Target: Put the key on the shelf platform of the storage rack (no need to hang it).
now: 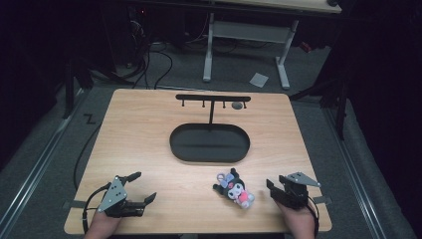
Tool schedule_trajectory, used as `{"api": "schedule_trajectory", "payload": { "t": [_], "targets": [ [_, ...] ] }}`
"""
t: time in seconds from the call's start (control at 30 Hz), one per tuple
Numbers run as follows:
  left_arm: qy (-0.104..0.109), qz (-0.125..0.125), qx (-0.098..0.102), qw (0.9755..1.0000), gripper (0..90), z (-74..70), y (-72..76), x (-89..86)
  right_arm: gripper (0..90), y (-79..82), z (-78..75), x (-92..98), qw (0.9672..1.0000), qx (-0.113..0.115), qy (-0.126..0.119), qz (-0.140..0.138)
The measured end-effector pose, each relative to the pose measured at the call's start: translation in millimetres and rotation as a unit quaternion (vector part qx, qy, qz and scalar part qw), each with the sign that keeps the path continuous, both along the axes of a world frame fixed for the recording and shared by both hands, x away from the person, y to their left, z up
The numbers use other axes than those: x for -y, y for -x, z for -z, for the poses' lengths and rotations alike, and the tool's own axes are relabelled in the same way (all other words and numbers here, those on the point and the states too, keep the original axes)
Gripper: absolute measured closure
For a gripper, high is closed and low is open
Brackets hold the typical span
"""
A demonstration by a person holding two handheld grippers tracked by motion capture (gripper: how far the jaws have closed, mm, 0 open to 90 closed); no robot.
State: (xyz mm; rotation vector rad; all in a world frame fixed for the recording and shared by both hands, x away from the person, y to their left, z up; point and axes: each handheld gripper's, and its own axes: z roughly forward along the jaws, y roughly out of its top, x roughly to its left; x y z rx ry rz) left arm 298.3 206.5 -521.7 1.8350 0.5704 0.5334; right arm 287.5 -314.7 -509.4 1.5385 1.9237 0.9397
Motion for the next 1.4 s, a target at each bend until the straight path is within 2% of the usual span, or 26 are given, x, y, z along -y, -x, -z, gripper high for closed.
{"api": "schedule_trajectory", "payload": {
  "t": [0.3, 0.37, 0.5, 0.57, 0.6, 0.63, 0.67, 0.83, 0.93, 0.97, 1.03, 1.13, 1.17, 1.23, 1.4],
  "targets": [
    [-0.001, 0.000, 0.000, 1.0000, 15.0, 0.0, 0.2, 0.2, 45.0, 0.5, -0.4, 1.2, 1.0000, 0.000, -0.001, 0.002],
    [-0.001, 0.001, 0.000, 1.0000, 15.0, 0.0, 0.3, -0.1, 42.1, 1.1, -2.6, -1.1, 1.0000, 0.005, -0.004, -0.005],
    [0.001, 0.000, 0.000, 1.0000, 15.0, 0.1, -0.1, 0.0, 24.2, 5.4, -14.6, -16.0, 0.9986, 0.036, -0.022, -0.032],
    [0.001, -0.001, -0.001, 1.0000, 15.0, 0.0, -0.3, -0.1, 21.2, 8.0, -20.9, -27.3, 0.9969, 0.048, -0.036, -0.052],
    [0.001, 0.000, -0.001, 1.0000, 15.0, 0.0, -0.1, 0.0, 21.2, 8.0, -20.9, -27.3, 0.9969, 0.048, -0.036, -0.052],
    [0.000, 0.000, 0.000, 1.0000, 15.0, 0.0, 0.1, 0.0, 19.5, 11.5, -24.4, -43.9, 0.9949, 0.054, -0.030, -0.080],
    [0.000, 0.000, 0.000, 1.0000, 15.0, 0.0, 0.0, 0.0, 19.0, 12.5, -24.5, -49.6, 0.9940, 0.055, -0.027, -0.090],
    [0.001, 0.000, 0.000, 1.0000, 15.0, 0.0, -0.1, 0.0, 17.9, 15.6, -16.0, -83.3, 0.9886, 0.039, -0.003, -0.146],
    [0.000, 0.001, 0.000, 1.0000, 15.0, 0.0, 0.0, -0.1, 15.9, 13.3, -9.3, -93.2, 0.9868, 0.023, 0.021, -0.159],
    [0.001, 0.001, -0.001, 1.0000, 15.0, 0.0, 0.0, 0.0, 16.0, 10.8, -2.4, -98.5, 0.9853, 0.003, 0.032, -0.168],
    [0.000, 0.001, 0.000, 1.0000, 15.0, 0.0, 0.1, -0.1, 16.6, 8.6, 4.5, -100.5, 0.9840, -0.017, 0.045, -0.172],
    [0.001, 0.001, -0.001, 1.0000, 15.0, 0.0, -0.1, -0.1, 26.9, 8.0, 12.4, -101.1, 0.9826, -0.035, 0.057, -0.173],
    [0.001, 0.001, 0.000, 1.0000, 15.0, 0.0, -0.1, -0.1, 33.4, 8.6, 13.1, -100.6, 0.9819, -0.037, 0.053, -0.178],
    [0.001, 0.000, 0.000, 1.0000, 15.0, 0.0, -0.2, 0.0, 38.0, 8.5, 10.6, -100.5, 0.9823, -0.039, 0.054, -0.175],
    [0.000, 0.001, -0.001, 1.0000, 15.0, 0.0, 0.0, 0.0, 39.6, 6.1, -5.3, -86.1, 0.9888, -0.004, 0.041, -0.143]
  ]
}}
